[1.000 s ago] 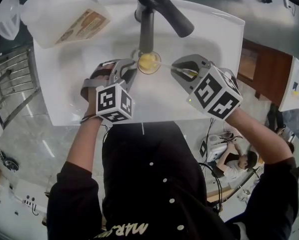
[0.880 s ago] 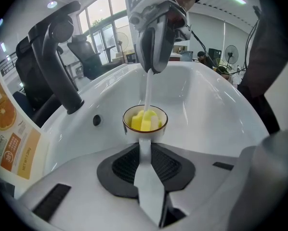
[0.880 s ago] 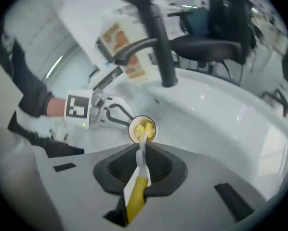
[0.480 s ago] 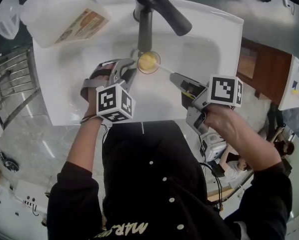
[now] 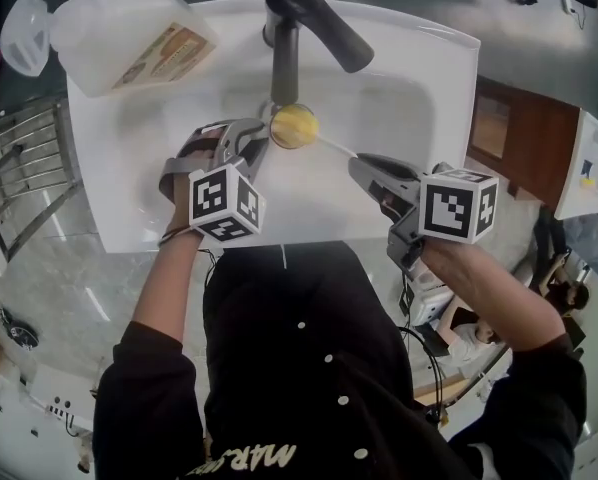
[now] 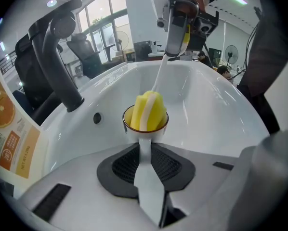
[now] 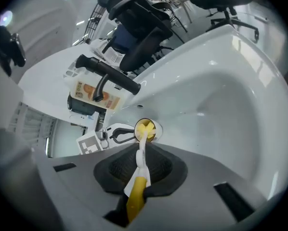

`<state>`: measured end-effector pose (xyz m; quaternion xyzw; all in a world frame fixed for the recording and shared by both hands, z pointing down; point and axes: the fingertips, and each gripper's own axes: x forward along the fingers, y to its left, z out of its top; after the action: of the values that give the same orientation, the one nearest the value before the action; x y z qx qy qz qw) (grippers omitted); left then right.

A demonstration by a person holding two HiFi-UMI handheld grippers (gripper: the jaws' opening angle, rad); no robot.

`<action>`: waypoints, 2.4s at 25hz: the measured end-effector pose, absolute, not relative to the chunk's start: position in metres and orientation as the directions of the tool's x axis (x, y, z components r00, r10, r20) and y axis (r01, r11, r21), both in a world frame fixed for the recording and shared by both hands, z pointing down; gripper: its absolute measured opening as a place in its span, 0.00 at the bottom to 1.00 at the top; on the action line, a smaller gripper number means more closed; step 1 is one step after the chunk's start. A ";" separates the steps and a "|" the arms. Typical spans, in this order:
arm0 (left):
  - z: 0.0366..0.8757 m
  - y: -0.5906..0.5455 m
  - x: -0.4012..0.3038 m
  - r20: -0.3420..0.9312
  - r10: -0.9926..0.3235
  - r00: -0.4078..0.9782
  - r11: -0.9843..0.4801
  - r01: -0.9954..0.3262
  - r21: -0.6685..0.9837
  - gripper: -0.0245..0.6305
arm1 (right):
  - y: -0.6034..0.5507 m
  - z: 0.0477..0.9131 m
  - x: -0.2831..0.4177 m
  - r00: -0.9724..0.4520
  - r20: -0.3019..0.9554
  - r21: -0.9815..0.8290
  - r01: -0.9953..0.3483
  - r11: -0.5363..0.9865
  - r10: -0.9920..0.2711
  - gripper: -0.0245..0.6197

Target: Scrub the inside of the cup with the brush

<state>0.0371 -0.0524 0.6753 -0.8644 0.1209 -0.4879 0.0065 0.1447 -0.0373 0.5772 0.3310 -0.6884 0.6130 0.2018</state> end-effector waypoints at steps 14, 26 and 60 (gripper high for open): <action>0.677 -0.056 0.034 0.843 -0.209 0.495 -0.972 -0.200 -0.124 0.18 | -0.041 0.532 0.126 -0.374 0.897 0.360 0.307 0.881 -0.236 0.12; 0.675 -0.054 0.038 0.842 -0.209 0.497 -0.974 -0.179 -0.137 0.18 | -0.040 0.568 0.104 -0.283 0.917 0.387 0.801 0.457 -0.281 0.11; 0.680 -0.048 0.032 0.844 -0.218 0.490 -0.968 -0.222 -0.121 0.18 | -0.050 0.601 0.125 -0.686 0.723 -0.655 -0.718 0.236 -0.079 0.13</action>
<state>0.0319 -0.0484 0.6802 -0.8631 0.1274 -0.4887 -0.0021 0.1250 -0.0505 0.6012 0.2724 -0.7315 0.5550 0.2875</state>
